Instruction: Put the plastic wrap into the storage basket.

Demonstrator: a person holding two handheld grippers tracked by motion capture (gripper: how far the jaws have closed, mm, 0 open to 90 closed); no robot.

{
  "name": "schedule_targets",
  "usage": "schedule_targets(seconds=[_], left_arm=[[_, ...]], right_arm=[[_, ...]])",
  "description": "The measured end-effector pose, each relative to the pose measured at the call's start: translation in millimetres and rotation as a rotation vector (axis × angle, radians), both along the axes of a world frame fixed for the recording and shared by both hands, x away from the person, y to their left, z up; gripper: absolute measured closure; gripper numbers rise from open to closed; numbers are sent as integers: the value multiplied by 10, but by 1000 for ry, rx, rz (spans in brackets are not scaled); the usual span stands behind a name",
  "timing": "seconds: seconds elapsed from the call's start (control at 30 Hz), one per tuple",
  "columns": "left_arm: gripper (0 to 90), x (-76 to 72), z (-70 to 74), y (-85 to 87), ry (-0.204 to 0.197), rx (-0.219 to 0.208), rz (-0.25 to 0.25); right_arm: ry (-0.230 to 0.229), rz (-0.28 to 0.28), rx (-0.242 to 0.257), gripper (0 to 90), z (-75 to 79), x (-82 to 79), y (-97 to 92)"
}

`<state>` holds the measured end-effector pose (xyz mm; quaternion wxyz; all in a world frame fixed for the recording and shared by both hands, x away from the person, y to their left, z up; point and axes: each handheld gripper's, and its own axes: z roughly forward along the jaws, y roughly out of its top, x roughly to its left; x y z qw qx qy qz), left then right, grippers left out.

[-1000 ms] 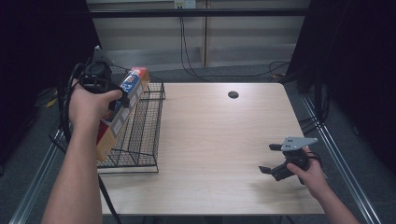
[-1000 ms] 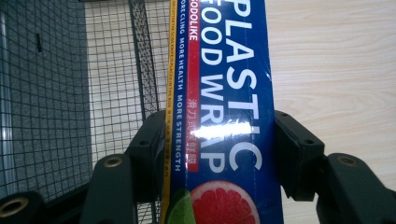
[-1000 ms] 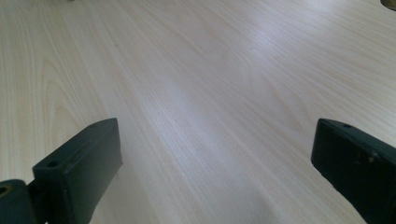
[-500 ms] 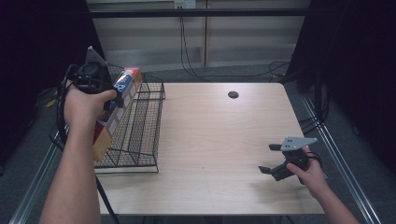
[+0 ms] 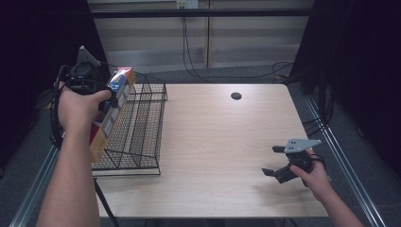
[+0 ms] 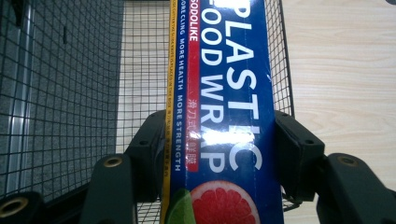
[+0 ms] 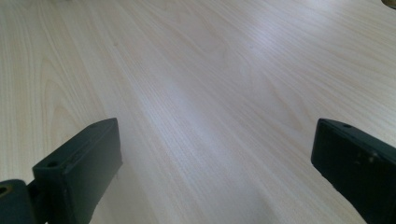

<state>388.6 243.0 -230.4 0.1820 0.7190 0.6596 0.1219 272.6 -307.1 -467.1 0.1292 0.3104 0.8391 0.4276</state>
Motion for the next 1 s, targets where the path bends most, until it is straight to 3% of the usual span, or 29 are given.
schedule_targets(seconds=[1.0], left_arm=[[432, -73, -82, 340, -6, -3, 132]], right_arm=[[0, 3, -2, 16, -4, -4, 5]])
